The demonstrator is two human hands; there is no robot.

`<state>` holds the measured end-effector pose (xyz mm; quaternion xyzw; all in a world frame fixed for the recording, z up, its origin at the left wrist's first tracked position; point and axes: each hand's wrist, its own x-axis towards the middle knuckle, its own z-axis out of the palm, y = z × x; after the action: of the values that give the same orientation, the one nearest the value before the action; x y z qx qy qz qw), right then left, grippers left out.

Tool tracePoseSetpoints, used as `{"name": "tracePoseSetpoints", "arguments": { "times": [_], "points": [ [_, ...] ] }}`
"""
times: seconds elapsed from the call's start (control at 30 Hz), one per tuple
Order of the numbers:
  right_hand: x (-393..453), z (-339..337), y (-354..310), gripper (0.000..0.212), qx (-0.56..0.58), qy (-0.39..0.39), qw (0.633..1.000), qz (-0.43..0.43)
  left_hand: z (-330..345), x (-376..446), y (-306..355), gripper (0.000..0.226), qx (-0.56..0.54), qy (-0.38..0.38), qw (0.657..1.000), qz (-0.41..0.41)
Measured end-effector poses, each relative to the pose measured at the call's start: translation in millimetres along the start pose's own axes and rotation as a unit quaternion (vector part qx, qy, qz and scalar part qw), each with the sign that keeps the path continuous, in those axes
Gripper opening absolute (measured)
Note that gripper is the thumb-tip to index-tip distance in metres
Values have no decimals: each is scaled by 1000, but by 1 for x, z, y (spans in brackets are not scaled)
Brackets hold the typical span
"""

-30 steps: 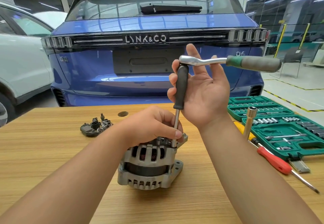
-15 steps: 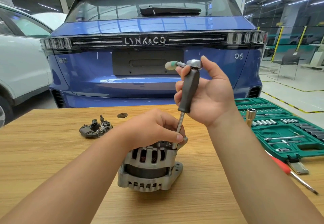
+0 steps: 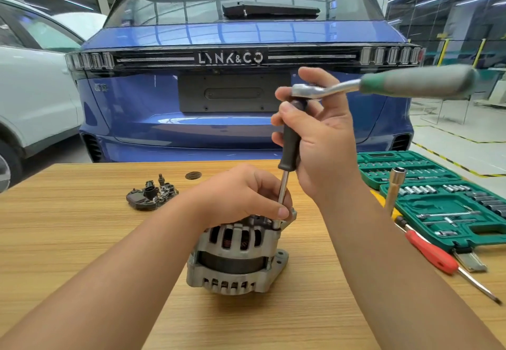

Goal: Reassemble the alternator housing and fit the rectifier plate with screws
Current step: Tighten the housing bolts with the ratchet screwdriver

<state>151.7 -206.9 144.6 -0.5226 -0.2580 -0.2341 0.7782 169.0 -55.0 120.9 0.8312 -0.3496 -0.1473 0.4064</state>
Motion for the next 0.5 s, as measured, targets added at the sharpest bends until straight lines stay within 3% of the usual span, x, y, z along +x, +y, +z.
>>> {"name": "tracePoseSetpoints", "arguments": {
  "times": [0.07,0.23,0.5],
  "points": [
    [1,-2,0,37,-13,3,1000,-19,0,1,0,17,6,-1,1000,-4],
    [2,-8,-2,43,166,-88,981,56,1,1,0,11,-1,1,1000,1],
    [3,-10,-4,35,239,-89,960,113,2,2,-1,8,-9,9,1000,-1]
  ]
}}
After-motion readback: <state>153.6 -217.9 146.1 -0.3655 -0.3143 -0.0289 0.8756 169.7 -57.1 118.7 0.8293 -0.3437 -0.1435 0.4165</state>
